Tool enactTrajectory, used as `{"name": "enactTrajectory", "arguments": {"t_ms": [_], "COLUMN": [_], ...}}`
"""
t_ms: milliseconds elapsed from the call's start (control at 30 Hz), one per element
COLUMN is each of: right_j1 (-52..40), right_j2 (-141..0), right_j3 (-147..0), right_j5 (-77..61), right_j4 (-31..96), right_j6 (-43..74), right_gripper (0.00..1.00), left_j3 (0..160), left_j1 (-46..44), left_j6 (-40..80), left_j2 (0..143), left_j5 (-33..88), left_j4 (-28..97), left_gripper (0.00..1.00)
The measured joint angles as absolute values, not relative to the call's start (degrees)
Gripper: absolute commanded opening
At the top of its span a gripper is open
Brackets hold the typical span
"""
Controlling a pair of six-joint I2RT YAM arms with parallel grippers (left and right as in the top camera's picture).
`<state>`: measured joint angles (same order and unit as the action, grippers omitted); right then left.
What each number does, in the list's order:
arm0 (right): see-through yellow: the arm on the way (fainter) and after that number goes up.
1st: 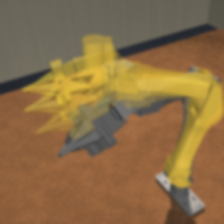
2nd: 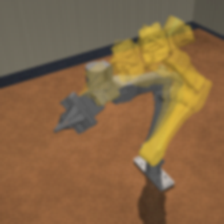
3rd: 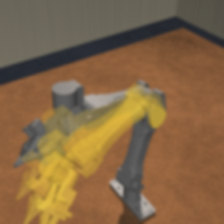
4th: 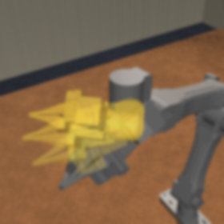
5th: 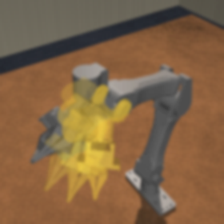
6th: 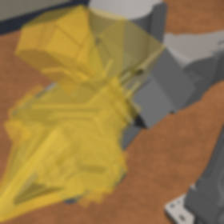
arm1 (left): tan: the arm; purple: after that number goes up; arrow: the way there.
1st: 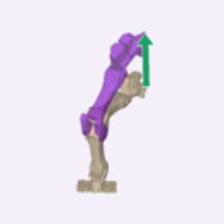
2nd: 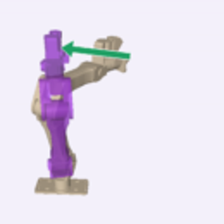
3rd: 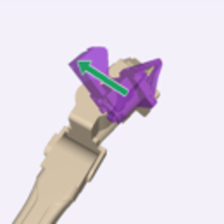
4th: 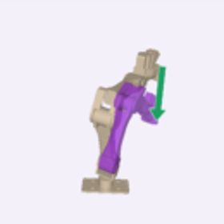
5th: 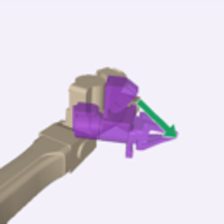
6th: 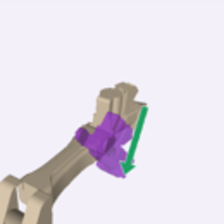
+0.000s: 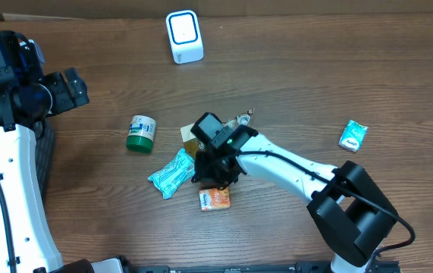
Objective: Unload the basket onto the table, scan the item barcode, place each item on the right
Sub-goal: 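Move the right gripper over the orange tissue pack, then grasp the orange tissue pack with the right gripper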
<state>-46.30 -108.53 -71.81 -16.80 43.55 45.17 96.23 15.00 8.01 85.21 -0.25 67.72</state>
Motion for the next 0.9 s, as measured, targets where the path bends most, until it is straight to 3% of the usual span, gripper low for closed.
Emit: {"name": "enactTrajectory", "arguments": {"t_ms": [200,500,900], "right_j1": [-48.34,-47.55,-46.85], "right_j2": [-108.53,-108.53,-108.53], "right_j3": [-71.13,-71.02,-68.25], "right_j5": [-19.38,-21.04,-20.36], "right_j4": [45.82,59.53,57.08], "right_j6": [45.36,39.99,38.35], "right_gripper": [0.04,0.05,0.08], "left_j3": [96.23,96.23,96.23], "left_j1": [15.00,15.00,15.00], "left_j6": [8.01,8.01,8.01], "left_j2": [85.21,85.21,85.21], "left_j5": [-0.25,-0.25,-0.25], "left_j4": [67.70,67.72,67.70], "left_gripper": [1.00,1.00,1.00]}}
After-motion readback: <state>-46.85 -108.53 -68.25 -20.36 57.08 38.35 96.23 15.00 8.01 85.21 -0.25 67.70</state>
